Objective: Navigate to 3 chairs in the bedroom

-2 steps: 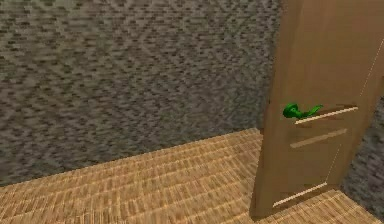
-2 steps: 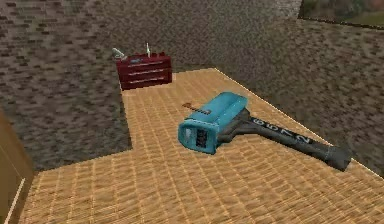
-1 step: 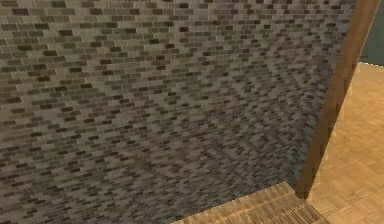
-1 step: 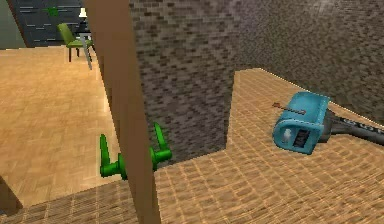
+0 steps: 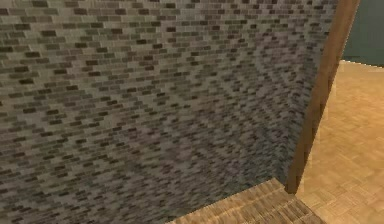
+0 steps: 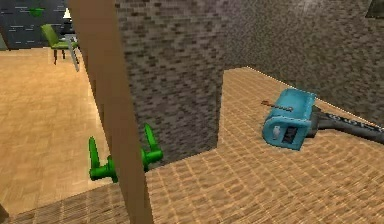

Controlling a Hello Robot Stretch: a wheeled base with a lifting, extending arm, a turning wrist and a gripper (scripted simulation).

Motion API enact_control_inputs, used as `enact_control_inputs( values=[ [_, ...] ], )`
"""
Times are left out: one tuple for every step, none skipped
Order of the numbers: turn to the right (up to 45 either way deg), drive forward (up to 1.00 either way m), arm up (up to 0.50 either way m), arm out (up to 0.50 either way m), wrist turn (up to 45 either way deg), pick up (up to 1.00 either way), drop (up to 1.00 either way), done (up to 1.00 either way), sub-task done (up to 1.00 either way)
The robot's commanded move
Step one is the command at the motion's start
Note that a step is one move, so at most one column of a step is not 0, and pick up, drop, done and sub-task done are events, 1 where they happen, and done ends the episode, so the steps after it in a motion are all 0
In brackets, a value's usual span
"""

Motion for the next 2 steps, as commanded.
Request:
enact_control_inputs(
  values=[
    [0.0, 0.3, 0.0, 0.0, 0.0, 0.0, 0.0, 0.0, 0.0],
    [18.0, 0.0, 0.0, 0.0, 0.0, 0.0, 0.0, 0.0, 0.0]
  ],
)
